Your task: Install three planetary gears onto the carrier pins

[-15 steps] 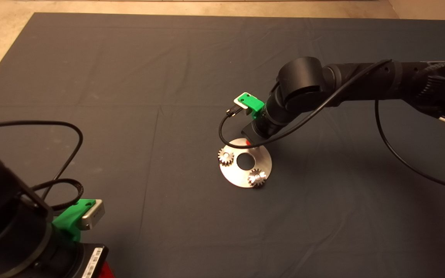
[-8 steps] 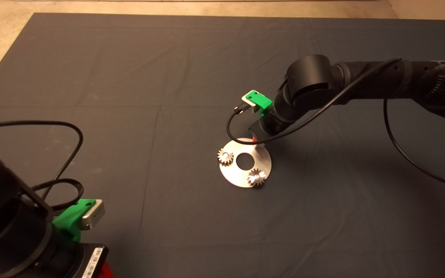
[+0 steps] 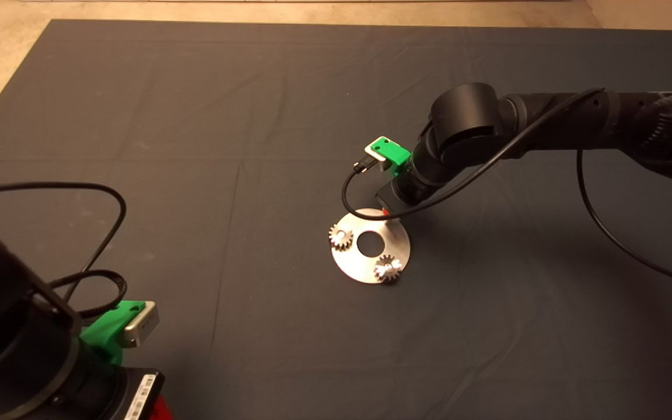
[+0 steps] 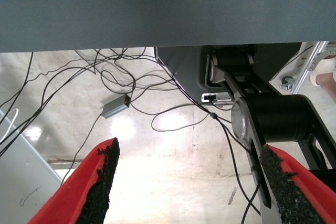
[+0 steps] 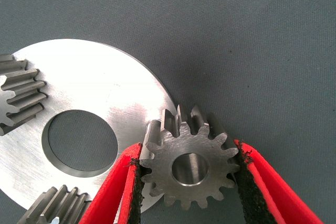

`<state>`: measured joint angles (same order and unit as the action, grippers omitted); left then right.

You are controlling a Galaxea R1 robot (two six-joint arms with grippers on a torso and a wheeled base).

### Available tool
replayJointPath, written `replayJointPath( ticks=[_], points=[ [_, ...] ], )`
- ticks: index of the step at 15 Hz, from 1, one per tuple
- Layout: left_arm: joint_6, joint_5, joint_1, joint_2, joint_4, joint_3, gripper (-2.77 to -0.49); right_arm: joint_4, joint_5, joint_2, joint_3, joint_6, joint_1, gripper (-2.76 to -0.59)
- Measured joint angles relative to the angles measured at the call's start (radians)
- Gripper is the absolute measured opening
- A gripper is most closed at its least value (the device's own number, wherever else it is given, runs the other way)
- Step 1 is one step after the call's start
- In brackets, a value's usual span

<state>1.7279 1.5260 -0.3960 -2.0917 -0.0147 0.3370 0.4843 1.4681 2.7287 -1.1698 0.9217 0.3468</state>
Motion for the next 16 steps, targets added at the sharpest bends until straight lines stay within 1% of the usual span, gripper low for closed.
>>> replayJointPath(
  ticks=[3,5,7,16],
  points=[
    [0.000,0.000,0.000,0.000,0.000,0.000,-1.37,-0.001,-0.002,0.001,0.002,0.001,0.000,-2.29],
    [0.000,0.000,0.000,-0.001,0.000,0.000,-1.37,-0.002,-0.010,0.011,0.009,0.003,-0.004,-2.29],
    [0.000,0.000,0.000,-0.001,0.000,0.000,-1.37,-0.003,-0.013,0.012,0.014,0.003,-0.006,-2.29],
    [0.000,0.000,0.000,-0.003,0.000,0.000,-1.37,-0.003,-0.007,0.014,0.014,-0.001,-0.006,-2.29]
  ],
)
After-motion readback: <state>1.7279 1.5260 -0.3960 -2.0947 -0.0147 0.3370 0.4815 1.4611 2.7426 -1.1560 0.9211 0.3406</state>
